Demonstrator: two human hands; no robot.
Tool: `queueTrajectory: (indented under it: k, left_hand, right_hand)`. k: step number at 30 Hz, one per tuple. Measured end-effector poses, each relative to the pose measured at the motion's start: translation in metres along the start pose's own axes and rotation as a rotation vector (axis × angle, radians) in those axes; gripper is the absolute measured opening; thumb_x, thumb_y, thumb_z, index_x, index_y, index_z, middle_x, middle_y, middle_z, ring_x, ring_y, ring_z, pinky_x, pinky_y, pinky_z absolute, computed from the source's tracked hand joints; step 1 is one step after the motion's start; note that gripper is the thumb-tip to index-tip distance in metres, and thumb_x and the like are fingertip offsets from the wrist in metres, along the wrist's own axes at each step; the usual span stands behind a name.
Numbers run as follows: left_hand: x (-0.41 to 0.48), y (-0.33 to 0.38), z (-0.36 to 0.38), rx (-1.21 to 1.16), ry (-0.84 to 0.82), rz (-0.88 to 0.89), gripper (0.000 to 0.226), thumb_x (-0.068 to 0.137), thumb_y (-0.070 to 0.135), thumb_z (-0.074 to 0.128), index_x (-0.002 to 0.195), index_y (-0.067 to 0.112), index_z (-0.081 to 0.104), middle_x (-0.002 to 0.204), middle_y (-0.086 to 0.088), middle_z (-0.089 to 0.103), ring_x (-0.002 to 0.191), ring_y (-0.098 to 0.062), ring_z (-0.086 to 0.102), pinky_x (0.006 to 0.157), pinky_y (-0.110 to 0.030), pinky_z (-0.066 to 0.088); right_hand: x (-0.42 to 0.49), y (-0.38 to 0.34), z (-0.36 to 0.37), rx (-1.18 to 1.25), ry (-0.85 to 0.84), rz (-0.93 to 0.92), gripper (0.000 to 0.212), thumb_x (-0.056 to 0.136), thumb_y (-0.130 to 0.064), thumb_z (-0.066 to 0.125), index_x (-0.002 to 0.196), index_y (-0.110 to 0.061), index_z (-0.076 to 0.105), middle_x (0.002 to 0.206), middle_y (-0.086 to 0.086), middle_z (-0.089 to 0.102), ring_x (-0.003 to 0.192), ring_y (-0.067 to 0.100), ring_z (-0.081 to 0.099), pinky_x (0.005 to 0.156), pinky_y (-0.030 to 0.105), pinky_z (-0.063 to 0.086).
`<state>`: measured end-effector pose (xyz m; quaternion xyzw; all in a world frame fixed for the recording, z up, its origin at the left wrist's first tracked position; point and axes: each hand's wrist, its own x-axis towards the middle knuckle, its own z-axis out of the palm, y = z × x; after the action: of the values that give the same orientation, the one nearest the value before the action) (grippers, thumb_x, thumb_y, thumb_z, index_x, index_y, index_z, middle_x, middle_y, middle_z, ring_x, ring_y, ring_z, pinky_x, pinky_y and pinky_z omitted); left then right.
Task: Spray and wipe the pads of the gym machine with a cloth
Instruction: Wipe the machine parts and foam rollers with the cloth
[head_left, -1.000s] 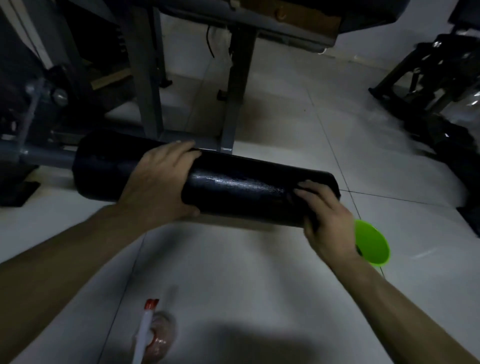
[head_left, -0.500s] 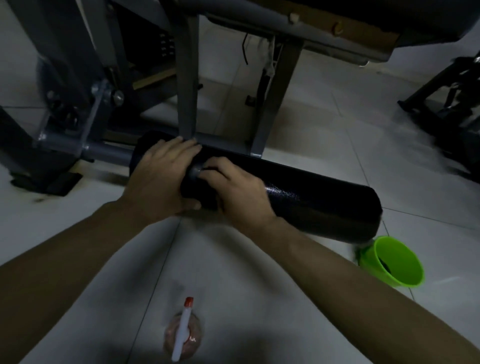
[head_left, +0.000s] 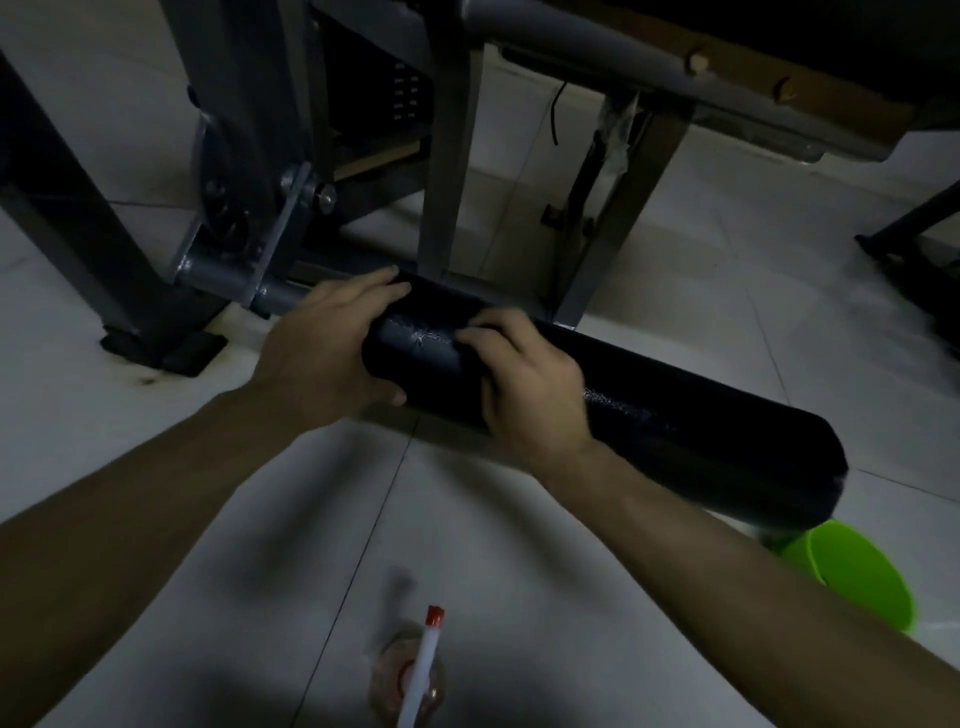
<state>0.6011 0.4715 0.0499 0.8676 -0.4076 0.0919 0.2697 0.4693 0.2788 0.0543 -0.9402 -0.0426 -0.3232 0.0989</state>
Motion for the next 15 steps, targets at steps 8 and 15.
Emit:
queueTrajectory:
  k: [8,15]
  left_hand:
    - [-0.022,-0.012,0.007,-0.263,0.134,-0.235,0.12,0.054,0.036,0.1,0.154,0.021,0.035,0.153,0.001,0.042,0.131,-0.016,0.049,0.098,-0.034,0.048]
    - [-0.026,-0.013,0.016,-0.517,0.159,-0.37,0.087,0.061,0.021,0.097,0.138,0.018,0.057,0.123,0.01,0.054,0.101,0.006,0.057,0.084,-0.016,0.051]
  right_hand:
    - [0.029,-0.013,0.0,-0.047,-0.195,-0.144,0.044,0.081,-0.006,0.054,0.122,-0.014,0.071,0.131,0.006,0.064,0.107,0.032,0.067,0.071,0.043,0.059]
    - [0.0,0.023,-0.032,-0.108,-0.1,0.051,0.045,0.081,0.0,0.065,0.123,-0.016,0.07,0.128,0.002,0.063,0.108,0.027,0.066,0.076,0.044,0.061]
